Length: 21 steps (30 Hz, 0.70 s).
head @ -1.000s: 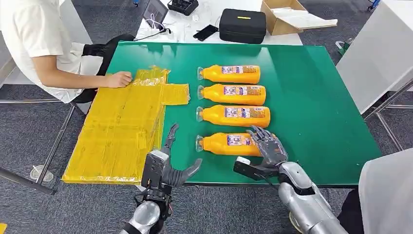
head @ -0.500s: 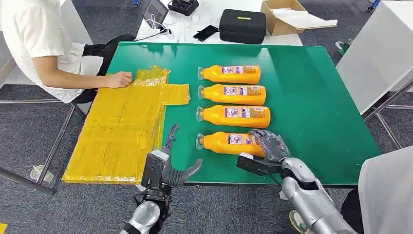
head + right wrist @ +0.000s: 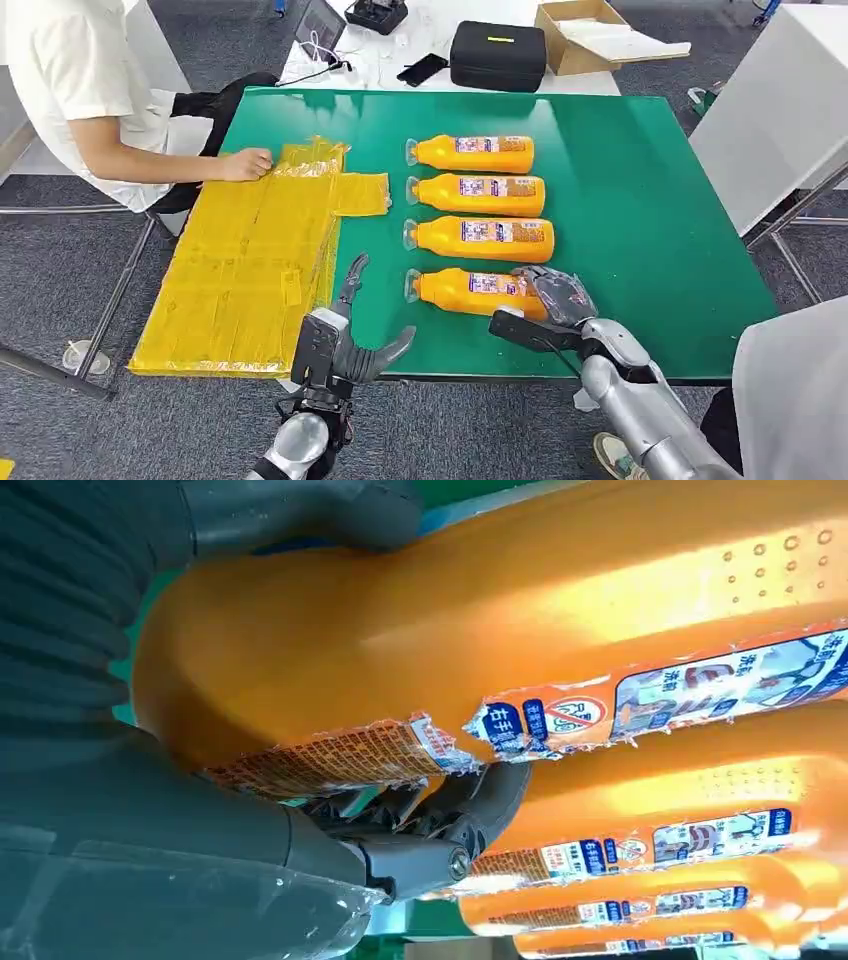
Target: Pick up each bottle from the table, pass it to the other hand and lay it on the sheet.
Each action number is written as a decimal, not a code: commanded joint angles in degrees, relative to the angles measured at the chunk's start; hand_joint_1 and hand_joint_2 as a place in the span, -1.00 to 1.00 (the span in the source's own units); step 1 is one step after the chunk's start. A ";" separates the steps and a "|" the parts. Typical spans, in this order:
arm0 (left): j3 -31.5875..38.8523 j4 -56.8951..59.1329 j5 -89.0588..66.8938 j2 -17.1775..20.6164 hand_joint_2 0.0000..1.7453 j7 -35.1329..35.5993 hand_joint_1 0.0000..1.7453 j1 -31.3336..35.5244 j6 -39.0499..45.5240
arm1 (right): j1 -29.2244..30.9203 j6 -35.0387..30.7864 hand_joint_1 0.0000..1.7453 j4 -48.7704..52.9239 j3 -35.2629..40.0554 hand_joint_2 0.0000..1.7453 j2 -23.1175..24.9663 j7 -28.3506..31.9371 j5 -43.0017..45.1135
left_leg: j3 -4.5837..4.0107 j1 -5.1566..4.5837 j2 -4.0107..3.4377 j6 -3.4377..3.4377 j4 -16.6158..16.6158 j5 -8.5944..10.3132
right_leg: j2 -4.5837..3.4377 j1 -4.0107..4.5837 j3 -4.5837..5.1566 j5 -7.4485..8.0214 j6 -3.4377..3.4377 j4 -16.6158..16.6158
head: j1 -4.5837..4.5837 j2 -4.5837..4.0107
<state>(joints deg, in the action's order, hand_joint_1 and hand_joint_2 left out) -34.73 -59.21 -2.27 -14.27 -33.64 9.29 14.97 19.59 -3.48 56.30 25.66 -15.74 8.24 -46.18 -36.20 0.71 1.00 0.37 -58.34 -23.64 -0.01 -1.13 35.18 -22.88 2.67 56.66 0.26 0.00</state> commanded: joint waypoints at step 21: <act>-0.21 -1.41 14.11 1.69 1.00 1.70 -1.00 -0.99 -7.86 | -6.60 -4.00 1.00 2.91 -10.71 1.00 7.50 12.07 19.56 | 0.19 0.04 -0.18 -0.03 0.06 -0.07 | -0.05 0.07 -0.15 -0.02 -0.11 -0.04 | 0.02 0.00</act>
<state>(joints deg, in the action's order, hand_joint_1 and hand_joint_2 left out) -33.44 -60.24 6.26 -14.34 -35.67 8.89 12.96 15.15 -6.45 58.14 19.56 -12.11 18.89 -28.74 -36.13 0.73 0.91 0.35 -58.33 -23.68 -0.05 -1.09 35.13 -22.88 2.67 56.66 0.28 0.00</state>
